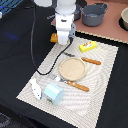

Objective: Interact with the objects in diverse but meaningful ways.

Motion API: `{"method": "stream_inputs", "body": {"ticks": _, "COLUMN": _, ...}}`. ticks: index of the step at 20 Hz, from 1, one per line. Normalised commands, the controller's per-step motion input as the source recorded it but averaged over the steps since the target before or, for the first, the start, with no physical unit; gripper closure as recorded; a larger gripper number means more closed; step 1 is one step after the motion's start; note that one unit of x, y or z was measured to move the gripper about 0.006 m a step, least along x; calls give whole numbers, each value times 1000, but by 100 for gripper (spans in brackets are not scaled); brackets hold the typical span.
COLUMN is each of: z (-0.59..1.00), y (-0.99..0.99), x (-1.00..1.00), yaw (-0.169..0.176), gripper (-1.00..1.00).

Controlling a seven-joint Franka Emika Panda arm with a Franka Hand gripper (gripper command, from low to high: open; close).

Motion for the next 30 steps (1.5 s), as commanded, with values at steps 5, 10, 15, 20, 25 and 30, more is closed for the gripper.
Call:
{"method": "stream_inputs", "body": {"ticks": 5, "z": 117, "y": 161, "x": 466, "yaw": -2, "gripper": 100}}
{"method": "stream_inputs", "body": {"ticks": 10, "z": -127, "y": 12, "x": 239, "yaw": 0, "gripper": 100}}
{"method": "stream_inputs", "body": {"ticks": 15, "z": -334, "y": -6, "x": 30, "yaw": 32, "gripper": 100}}
{"method": "stream_inputs", "body": {"ticks": 20, "z": 105, "y": 46, "x": 57, "yaw": 20, "gripper": -100}}
{"method": "stream_inputs", "body": {"ticks": 25, "z": 1000, "y": 285, "x": 3, "yaw": -9, "gripper": -100}}
{"method": "stream_inputs", "body": {"ticks": 30, "z": 1000, "y": 269, "x": 0, "yaw": -2, "gripper": -100}}
